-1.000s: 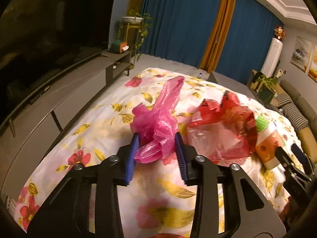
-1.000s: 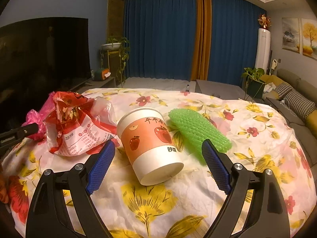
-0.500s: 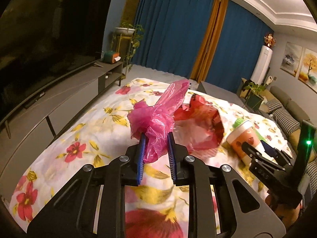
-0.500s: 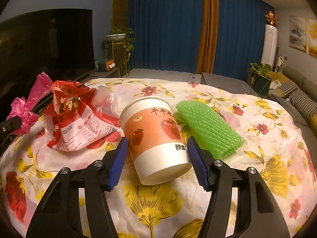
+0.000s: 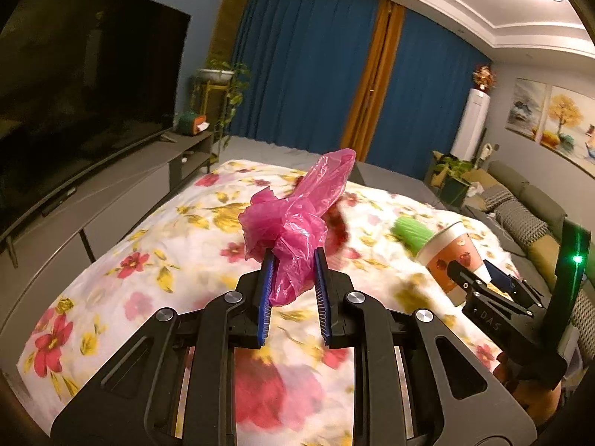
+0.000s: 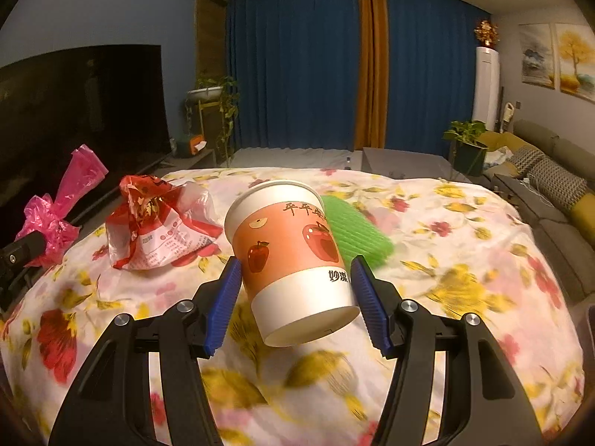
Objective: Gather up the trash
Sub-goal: 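Carry the pink bag and paper cup with both tools over the gray bin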
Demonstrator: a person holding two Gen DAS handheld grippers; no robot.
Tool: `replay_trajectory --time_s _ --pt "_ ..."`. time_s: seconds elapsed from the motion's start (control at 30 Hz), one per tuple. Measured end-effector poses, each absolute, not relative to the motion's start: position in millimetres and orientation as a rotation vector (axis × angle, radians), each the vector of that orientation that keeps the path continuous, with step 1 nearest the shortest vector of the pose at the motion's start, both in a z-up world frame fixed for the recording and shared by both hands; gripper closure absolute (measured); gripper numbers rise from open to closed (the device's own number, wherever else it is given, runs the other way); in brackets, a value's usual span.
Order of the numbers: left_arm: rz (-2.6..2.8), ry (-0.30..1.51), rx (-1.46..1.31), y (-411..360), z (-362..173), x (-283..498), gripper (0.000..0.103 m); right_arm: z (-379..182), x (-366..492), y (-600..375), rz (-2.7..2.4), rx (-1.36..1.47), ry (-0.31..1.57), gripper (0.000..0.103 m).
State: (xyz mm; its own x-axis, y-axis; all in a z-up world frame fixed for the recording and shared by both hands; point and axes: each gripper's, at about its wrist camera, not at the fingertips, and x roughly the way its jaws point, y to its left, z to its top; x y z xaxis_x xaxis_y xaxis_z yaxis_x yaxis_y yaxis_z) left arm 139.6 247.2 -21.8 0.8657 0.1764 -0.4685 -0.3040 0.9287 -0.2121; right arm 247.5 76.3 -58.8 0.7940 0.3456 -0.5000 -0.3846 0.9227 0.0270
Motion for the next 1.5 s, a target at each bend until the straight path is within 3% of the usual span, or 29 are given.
replay_trajectory --time_s 0.6,1.5 --pt "0.093 0.468 -0.208 149 -11 133 0.083 -32 186 -20 0.265 -0.012 0.456 0.044" --pt "-0.170 0.487 -0.074 -15 -13 175 0.083 -24 160 -178 0.003 0.058 0.402 0.044"
